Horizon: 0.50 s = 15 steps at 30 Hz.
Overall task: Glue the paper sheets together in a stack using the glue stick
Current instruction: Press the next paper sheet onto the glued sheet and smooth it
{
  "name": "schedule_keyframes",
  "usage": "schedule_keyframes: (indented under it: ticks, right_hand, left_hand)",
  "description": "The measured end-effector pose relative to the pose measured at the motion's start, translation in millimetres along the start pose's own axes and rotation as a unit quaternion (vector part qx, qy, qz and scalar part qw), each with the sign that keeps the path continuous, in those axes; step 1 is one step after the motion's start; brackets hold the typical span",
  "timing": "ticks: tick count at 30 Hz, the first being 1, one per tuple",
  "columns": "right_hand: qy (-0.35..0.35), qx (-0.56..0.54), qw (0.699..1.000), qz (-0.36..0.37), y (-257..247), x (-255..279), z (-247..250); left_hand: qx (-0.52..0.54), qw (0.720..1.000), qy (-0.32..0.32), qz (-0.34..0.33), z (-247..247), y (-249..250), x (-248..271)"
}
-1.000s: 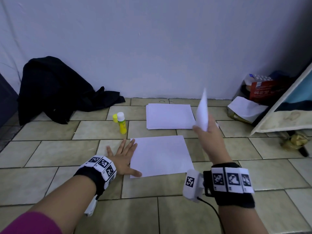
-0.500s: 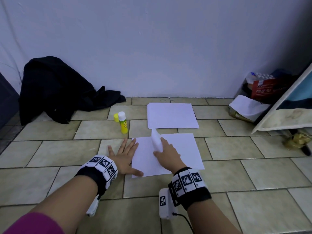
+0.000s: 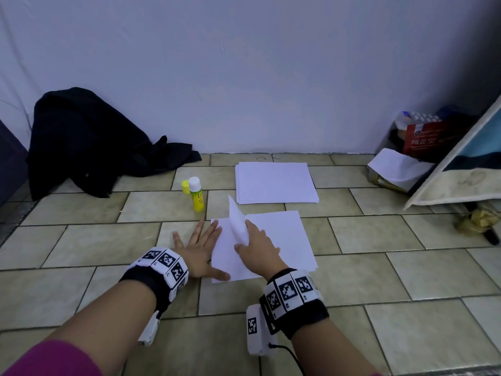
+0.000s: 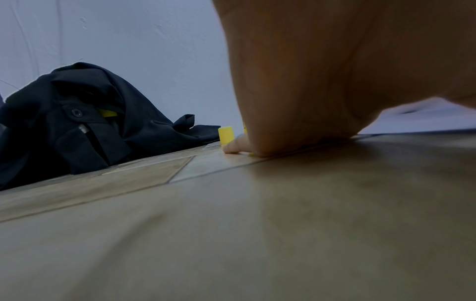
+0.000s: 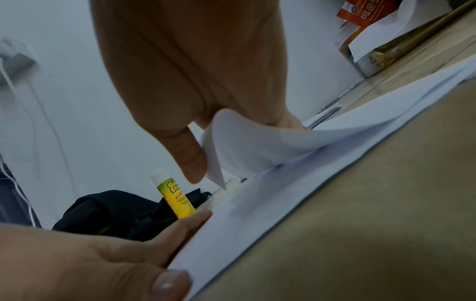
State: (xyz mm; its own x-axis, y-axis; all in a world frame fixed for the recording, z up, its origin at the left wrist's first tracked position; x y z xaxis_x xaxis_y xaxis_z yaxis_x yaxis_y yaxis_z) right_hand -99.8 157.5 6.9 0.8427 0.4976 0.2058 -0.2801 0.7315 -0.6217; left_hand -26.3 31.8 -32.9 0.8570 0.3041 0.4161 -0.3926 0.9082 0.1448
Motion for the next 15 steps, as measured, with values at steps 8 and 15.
schedule_keyframes:
  ticks: [8,15]
  right_hand:
    - [-0.008,-0.002,1.0,-0.001,-2.5,2.8,-2.3]
    - [-0.013,0.002,1.0,0.002,-2.2,2.3,-5.1]
  left_hand:
    - [-0.005,1.0,0.001,0.005,-0.8,0.1,0.7]
    - [-0.003,1.0,0.002,0.005,-0.8,0.1,-0.2]
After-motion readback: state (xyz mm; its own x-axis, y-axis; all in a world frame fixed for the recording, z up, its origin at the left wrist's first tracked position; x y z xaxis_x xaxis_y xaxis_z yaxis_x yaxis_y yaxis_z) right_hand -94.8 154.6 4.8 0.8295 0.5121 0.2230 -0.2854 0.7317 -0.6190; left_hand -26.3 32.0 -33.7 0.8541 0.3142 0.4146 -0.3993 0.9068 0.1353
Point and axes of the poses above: each hand's wrist, its own x-axis away from the middle knuckle, its own z-axis out of the back of the hand, y = z × x, the point moved 4 cm from there along -x, towards the middle knuckle, and after that the axes turned 15 degrees about y, right-handed, at the moved point
